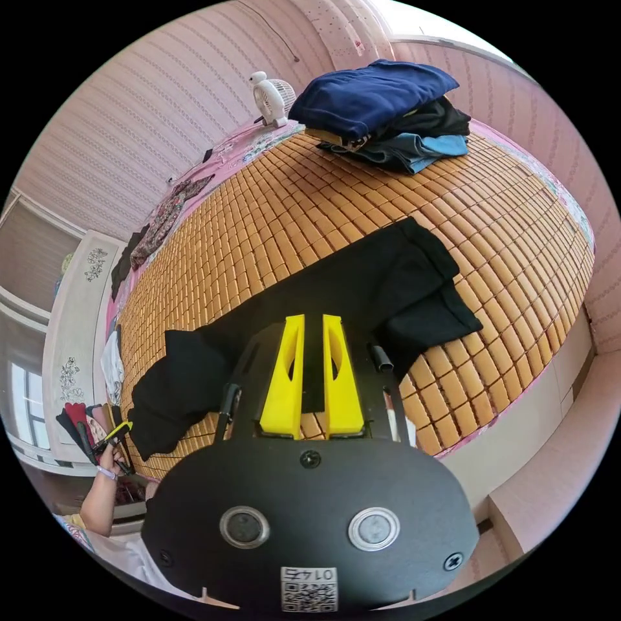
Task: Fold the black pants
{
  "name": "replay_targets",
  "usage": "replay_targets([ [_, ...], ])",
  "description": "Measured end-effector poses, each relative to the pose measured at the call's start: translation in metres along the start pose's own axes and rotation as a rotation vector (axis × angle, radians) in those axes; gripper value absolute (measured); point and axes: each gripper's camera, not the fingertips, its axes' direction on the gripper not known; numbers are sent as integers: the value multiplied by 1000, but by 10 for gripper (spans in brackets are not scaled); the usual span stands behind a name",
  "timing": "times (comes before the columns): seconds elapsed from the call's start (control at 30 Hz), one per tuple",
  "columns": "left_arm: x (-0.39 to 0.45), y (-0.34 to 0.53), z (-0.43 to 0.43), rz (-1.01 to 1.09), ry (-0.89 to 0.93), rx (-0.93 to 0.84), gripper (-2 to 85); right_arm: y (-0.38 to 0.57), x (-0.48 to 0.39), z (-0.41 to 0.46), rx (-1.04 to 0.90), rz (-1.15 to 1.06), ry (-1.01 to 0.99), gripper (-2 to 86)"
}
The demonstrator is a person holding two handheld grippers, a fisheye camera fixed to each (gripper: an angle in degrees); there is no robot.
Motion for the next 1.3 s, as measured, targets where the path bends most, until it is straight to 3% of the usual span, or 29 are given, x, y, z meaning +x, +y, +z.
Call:
replay_targets([
  [0.2, -31, -14, -20, -78, 48, 68, 16, -44, -13, 26, -14, 54, 165, 65],
  [0.3, -42, -23, -25, -131, 82, 102, 15, -50, -6, 28, -2, 87, 200, 22],
  [0.43, -49, -34, -33, -137, 119, 142, 13, -53, 7, 11, -8, 104, 81, 2],
  [0.67, -61, -21, -90, -24, 165, 345, 8, 21, 51, -116, 434, 117, -366, -1],
  [0.8, -77, 40, -105, 13, 177, 415, 6, 104, 86, -161, 544, 149, -436, -1],
  [0.9, -90, 97, -83, -77, 170, 343, 2, 168, 116, -153, 423, 240, -310, 0],
  [0.97, -100, 127, -61, -180, 187, 229, -4, 204, 136, -126, 219, 342, -171, 0],
  [1.03, -110, 152, -49, -273, 222, 202, -8, 217, 137, -118, 133, 323, -85, 0],
  [1.13, -120, 168, -50, -353, 246, 226, -9, 212, 125, -122, 146, 258, -22, 0],
  [1.3, -107, 109, -44, -257, 240, 226, -10, 162, 87, -116, 151, 98, 27, 2],
])
